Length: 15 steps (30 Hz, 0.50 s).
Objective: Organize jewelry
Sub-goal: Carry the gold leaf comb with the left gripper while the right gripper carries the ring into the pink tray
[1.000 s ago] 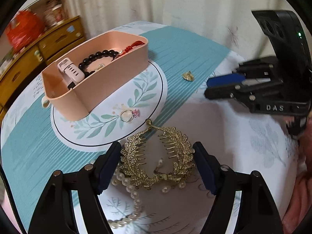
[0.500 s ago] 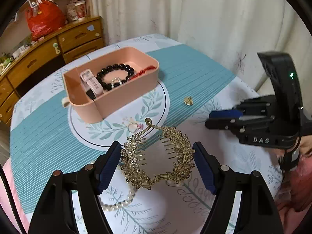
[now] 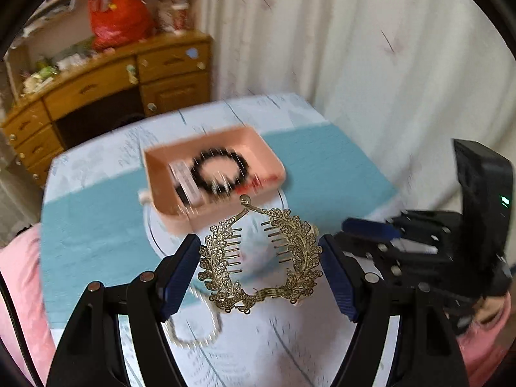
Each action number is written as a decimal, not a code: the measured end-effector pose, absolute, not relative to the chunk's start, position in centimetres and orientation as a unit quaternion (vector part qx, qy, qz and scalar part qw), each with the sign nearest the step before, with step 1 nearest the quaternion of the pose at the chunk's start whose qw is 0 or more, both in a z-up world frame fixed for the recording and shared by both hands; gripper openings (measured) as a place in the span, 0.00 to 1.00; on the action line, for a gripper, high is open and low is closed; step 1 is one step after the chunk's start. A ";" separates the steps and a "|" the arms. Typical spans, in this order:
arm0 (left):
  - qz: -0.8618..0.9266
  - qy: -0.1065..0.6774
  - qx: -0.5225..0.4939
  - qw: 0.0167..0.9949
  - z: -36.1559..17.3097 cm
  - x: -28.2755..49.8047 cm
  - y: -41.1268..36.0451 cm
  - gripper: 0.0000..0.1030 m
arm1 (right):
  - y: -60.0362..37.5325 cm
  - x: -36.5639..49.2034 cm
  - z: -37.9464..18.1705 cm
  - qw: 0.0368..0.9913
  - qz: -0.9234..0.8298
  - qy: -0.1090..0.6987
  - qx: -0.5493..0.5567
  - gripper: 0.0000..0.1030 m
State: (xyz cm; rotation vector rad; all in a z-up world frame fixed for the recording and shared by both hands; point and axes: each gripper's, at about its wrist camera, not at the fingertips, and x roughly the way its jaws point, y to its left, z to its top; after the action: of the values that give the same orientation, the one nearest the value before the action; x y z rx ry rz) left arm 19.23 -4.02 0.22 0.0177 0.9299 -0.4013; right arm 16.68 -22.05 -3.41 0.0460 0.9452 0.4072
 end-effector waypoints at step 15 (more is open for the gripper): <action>-0.113 0.387 -0.127 0.906 3.5 28.1 0.3 0.71 | -19.2 25.2 2.0 0.900 0.208 0.384 -0.003 0.19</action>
State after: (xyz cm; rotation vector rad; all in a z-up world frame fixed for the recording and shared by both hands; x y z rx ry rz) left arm 28.08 0.28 3.54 -0.2614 0.8000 -0.2323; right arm 25.23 -19.17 2.03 -0.0063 0.7946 0.4304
